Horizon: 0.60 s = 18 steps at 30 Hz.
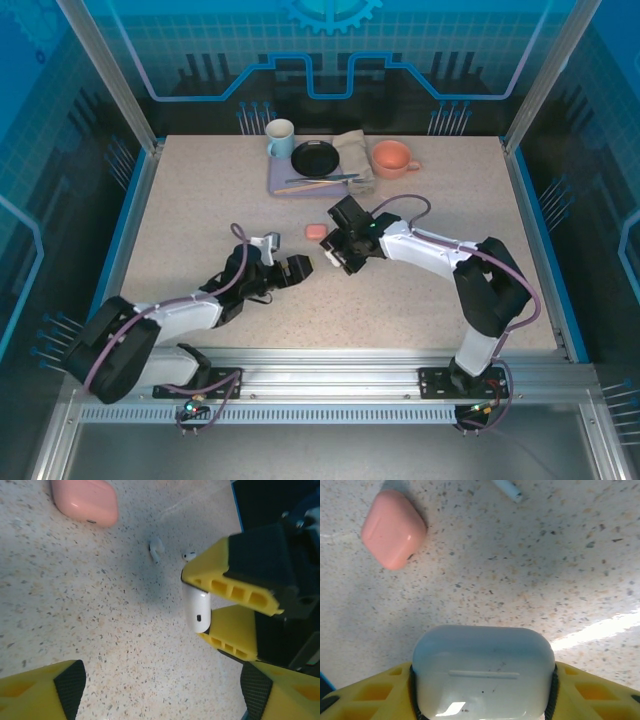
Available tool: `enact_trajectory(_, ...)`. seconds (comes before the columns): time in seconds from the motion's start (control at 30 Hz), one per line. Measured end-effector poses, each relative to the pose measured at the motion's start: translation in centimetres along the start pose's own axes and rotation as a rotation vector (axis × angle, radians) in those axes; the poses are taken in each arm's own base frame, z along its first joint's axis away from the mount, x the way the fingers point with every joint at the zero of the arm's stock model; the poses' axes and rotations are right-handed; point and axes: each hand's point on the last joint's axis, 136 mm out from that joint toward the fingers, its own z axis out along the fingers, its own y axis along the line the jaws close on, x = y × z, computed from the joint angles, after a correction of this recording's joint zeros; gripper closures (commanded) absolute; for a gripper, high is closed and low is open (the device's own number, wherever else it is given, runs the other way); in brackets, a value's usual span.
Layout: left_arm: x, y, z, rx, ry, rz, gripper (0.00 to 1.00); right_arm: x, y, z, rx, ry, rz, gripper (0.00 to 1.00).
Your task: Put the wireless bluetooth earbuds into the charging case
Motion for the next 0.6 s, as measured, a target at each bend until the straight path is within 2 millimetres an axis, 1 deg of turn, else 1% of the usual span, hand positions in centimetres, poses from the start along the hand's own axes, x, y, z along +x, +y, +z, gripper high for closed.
enact_trajectory(0.07, 0.1, -0.2, 0.8, 0.005, 0.009, 0.006, 0.21, 0.0, 0.3, 0.0, -0.016, 0.008, 0.014, 0.5)
enact_trajectory(0.13, 0.0, -0.6, 1.6, 0.017, 0.013, 0.014, 0.25, 0.1, 0.6, -0.2, -0.031, 0.018, 0.025, 0.5)
enact_trajectory(0.3, -0.6, -1.8, 2.9, 0.05, 0.006, 0.036, 0.29, 0.3, 1.4, -0.7, -0.067, 0.031, 0.042, 0.5)
enact_trajectory(0.43, -0.9, -2.2, 3.7, 0.066, -0.001, 0.043, 0.31, 0.4, 2.0, -0.9, -0.091, 0.042, 0.053, 0.51)
enact_trajectory(0.6, -0.8, -2.2, 4.2, 0.072, 0.0, 0.047, 0.34, 0.5, 2.3, -1.0, -0.103, 0.05, 0.058, 0.51)
